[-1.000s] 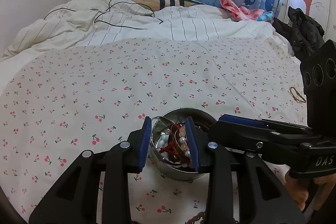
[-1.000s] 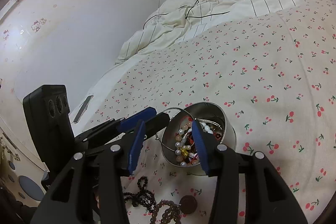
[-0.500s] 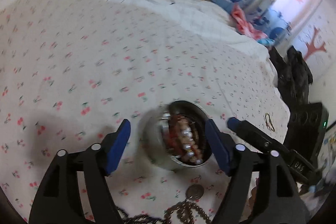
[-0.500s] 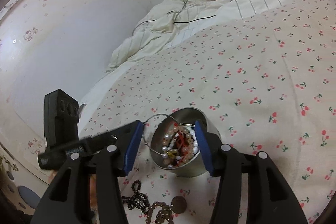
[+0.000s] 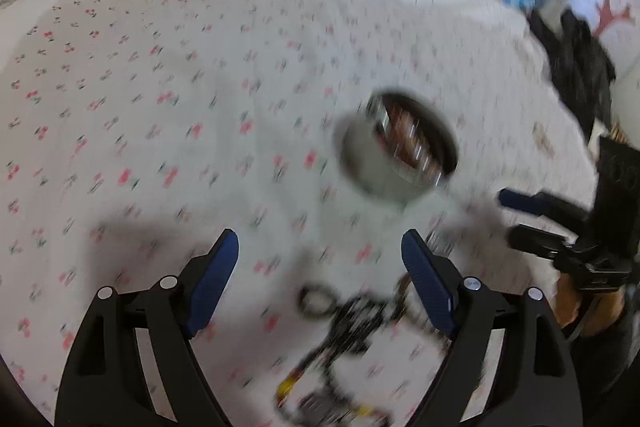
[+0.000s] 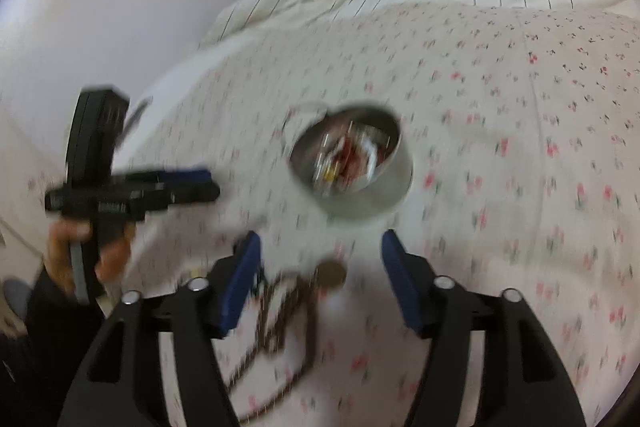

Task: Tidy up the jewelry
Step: 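Grasp the black bead necklace with the left gripper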

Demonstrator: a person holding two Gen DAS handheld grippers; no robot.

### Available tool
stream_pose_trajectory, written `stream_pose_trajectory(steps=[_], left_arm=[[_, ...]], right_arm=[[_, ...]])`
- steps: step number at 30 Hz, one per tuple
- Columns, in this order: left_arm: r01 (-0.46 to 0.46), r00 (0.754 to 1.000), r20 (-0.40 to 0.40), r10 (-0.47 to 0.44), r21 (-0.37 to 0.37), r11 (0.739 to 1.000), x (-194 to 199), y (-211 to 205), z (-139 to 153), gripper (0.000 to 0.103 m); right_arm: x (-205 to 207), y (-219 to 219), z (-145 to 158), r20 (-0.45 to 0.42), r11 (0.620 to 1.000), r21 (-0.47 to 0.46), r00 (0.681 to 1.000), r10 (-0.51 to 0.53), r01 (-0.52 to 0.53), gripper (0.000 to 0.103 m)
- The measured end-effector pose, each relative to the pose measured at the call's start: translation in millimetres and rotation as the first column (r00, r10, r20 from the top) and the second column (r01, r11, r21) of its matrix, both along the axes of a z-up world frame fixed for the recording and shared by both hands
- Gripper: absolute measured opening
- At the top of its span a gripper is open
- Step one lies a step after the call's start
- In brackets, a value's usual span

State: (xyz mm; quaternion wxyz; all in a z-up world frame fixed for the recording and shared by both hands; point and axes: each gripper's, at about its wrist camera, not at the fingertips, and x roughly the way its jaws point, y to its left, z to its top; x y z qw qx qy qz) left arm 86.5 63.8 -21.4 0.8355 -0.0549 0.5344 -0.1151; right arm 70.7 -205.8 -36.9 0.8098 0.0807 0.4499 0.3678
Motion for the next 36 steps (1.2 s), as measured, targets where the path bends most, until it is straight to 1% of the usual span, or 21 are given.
stream_pose_trajectory(steps=[4, 7, 9, 12, 13, 15, 16, 18, 22, 24, 25, 26, 28, 29, 30, 31, 32, 33, 34, 35, 36], left_arm=[[0.060, 0.995, -0.076, -0.057, 0.037, 0.997, -20.2, 2.5, -15.8, 0.080], [0.115, 0.988, -0.110, -0.108, 0.062, 0.991, -31.0, -4.9, -25.3, 0.080], [0.164, 0.980, -0.131, -0.151, 0.090, 0.982, -38.3, -14.0, -33.6, 0.080], [0.205, 0.970, -0.166, -0.180, 0.149, 0.967, -44.3, -25.7, -46.2, 0.080], [0.218, 0.967, -0.173, -0.190, 0.161, 0.963, -45.6, -28.6, -49.1, 0.080], [0.244, 0.961, -0.176, -0.213, 0.181, 0.953, -48.3, -35.5, -53.8, 0.082], [0.250, 0.960, -0.173, -0.219, 0.187, 0.950, -49.6, -38.2, -55.7, 0.085], [0.255, 0.959, -0.177, -0.222, 0.196, 0.947, -50.1, -42.7, -58.0, 0.086], [0.272, 0.954, -0.173, -0.243, 0.168, 0.947, -53.9, -59.4, -60.4, 0.085], [0.276, 0.953, -0.174, -0.249, 0.153, 0.949, -57.1, -61.4, -61.2, 0.076], [0.282, 0.951, -0.173, -0.258, 0.135, 0.950, -59.8, -60.2, -60.3, 0.068], [0.283, 0.950, -0.173, -0.259, 0.127, 0.951, -61.9, -59.6, -58.8, 0.058], [0.270, 0.954, -0.167, -0.249, 0.117, 0.956, -67.3, -53.6, -57.9, 0.046], [0.255, 0.958, -0.160, -0.236, 0.107, 0.961, -68.6, -49.2, -57.8, 0.040], [0.248, 0.961, -0.154, -0.231, 0.106, 0.963, -65.8, -43.0, -59.9, 0.037], [0.246, 0.963, -0.144, -0.229, 0.110, 0.963, -67.6, -42.3, -59.3, 0.032], [0.248, 0.963, -0.137, -0.234, 0.098, 0.964, -67.5, -40.4, -57.6, 0.023], [0.247, 0.963, -0.132, -0.235, 0.085, 0.965, -68.5, -40.3, -57.1, 0.020], [0.251, 0.963, -0.124, -0.240, 0.091, 0.964, -69.8, -40.8, -56.8, 0.017], [0.261, 0.961, -0.119, -0.249, 0.092, 0.961, -72.4, -33.7, -54.6, 0.012], [0.266, 0.960, -0.116, -0.256, 0.083, 0.960, -72.6, -34.9, -53.3, 0.010]], right_arm=[[-31.5, 12.6, -13.5, -0.017, 0.996, -0.073, 0.999, 0.040, -0.042, 0.065], [-44.6, 24.4, -17.3, -0.003, 0.992, -0.117, 0.998, 0.056, -0.056, 0.069], [-52.9, 30.6, -21.6, 0.003, 0.987, -0.146, 0.998, 0.062, -0.060, 0.072], [-61.5, 37.5, -26.3, 0.034, 0.977, -0.209, 0.998, 0.061, -0.052, 0.074], [-62.0, 39.4, -27.2, 0.039, 0.974, -0.220, 0.997, 0.065, -0.055, 0.074], [-63.4, 43.2, -29.7, 0.046, 0.971, -0.234, 0.996, 0.070, -0.058, 0.079], [-61.6, 43.3, -30.7, 0.045, 0.972, -0.229, 0.997, 0.066, -0.054, 0.080], [-60.3, 45.9, -33.3, 0.045, 0.972, -0.230, 0.997, 0.059, -0.047, 0.080], [-60.9, 55.8, -38.3, 0.058, 0.968, -0.248, 0.996, 0.063, -0.046, 0.083], [-64.4, 66.2, -41.3, 0.074, 0.958, -0.281, 0.993, 0.088, -0.064, 0.083], [-67.0, 73.0, -43.7, 0.092, 0.946, -0.316, 0.990, 0.107, -0.073, 0.083], [-72.1, 82.6, -47.5, 0.125, 0.923, -0.375, 0.982, 0.140, -0.083, 0.083], [-77.5, 91.3, -51.2, 0.162, 0.903, -0.420, 0.972, 0.169, -0.086, 0.083], [-79.3, 90.8, -51.2, 0.164, 0.904, -0.419, 0.971, 0.173, -0.091, 0.082], [-78.3, 90.1, -51.8, 0.158, 0.906, -0.413, 0.972, 0.174, -0.095, 0.079], [-75.9, 88.8, -52.2, 0.145, 0.911, -0.399, 0.974, 0.172, -0.102, 0.077], [-74.3, 87.6, -52.6, 0.141, 0.914, -0.393, 0.975, 0.171, -0.103, 0.067], [-72.3, 87.1, -52.4, 0.135, 0.916, -0.387, 0.976, 0.172, -0.107, 0.055], [-70.4, 86.9, -52.0, 0.130, 0.915, -0.388, 0.976, 0.172, -0.110, 0.047], [-68.3, 86.5, -51.4, 0.127, 0.915, -0.389, 0.977, 0.171, -0.110, 0.031], [-65.7, 85.4, -51.1, 0.123, 0.916, -0.389, 0.979, 0.164, -0.104, 0.025]])
